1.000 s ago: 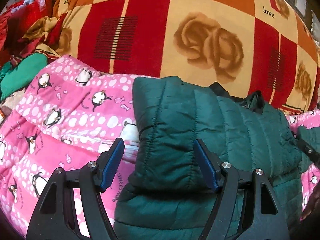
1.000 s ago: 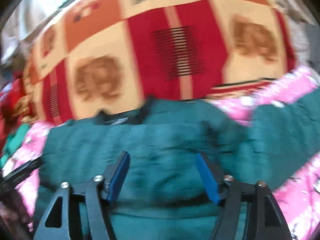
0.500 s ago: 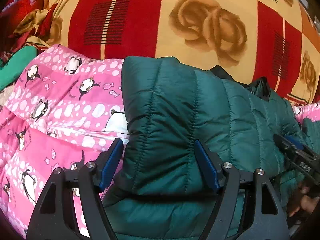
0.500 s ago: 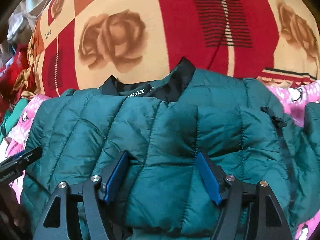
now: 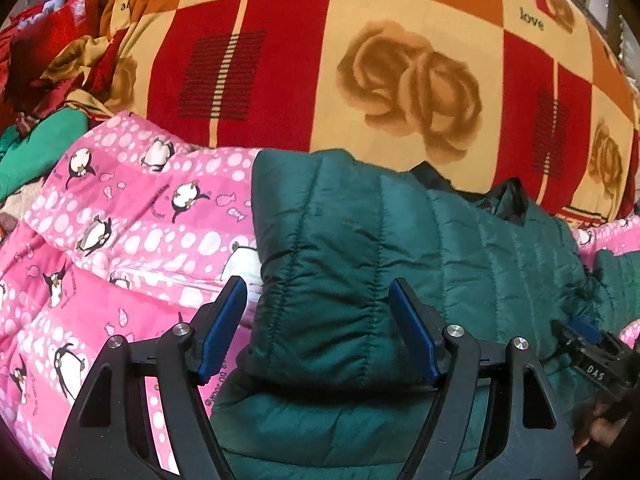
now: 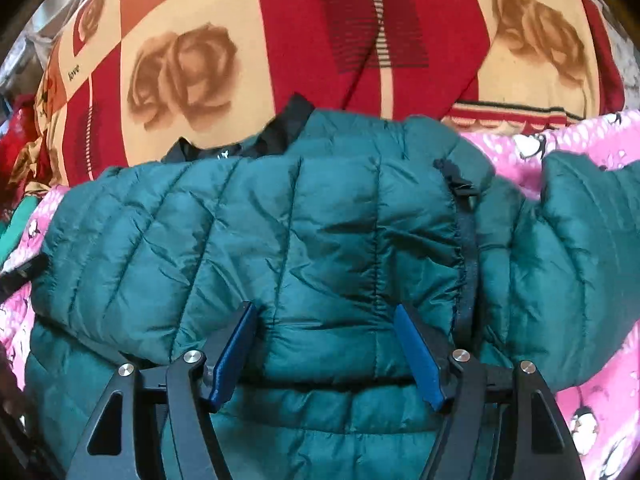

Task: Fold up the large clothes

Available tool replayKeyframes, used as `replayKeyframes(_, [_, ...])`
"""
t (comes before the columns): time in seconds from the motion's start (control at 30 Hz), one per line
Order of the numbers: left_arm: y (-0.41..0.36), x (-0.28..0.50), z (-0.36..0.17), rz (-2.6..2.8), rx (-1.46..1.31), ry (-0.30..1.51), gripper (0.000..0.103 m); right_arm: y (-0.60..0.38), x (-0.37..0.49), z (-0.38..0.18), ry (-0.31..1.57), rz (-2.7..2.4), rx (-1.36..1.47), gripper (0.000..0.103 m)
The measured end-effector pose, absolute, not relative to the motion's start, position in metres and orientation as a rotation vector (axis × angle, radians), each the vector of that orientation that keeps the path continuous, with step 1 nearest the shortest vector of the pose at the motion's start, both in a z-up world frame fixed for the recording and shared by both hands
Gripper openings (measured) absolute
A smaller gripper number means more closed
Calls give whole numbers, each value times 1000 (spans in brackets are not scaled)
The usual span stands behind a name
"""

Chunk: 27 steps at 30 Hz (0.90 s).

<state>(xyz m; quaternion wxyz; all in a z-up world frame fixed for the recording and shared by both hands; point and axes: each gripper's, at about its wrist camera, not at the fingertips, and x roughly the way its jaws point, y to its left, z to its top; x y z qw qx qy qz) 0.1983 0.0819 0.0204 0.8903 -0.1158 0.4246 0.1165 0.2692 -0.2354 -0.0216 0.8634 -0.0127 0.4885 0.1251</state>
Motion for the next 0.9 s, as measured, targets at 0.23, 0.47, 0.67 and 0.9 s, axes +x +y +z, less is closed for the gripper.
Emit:
replayKeyframes(0.23, [71,198,24,187,-233,861,74,-233,253,5,992,255,-66,68])
replayKeyframes(0.47, [64,199,22,169,-216,858,74,-235,237,34,888,178,-166,69])
replayKeyframes(0.67, [60,196,31,96,-247,815,74,-255,237,45,858,120,-154,79])
replayKeyframes(0.9, [58,202,26,82,-245,838,79,-290,245,47,864,53,-101,79])
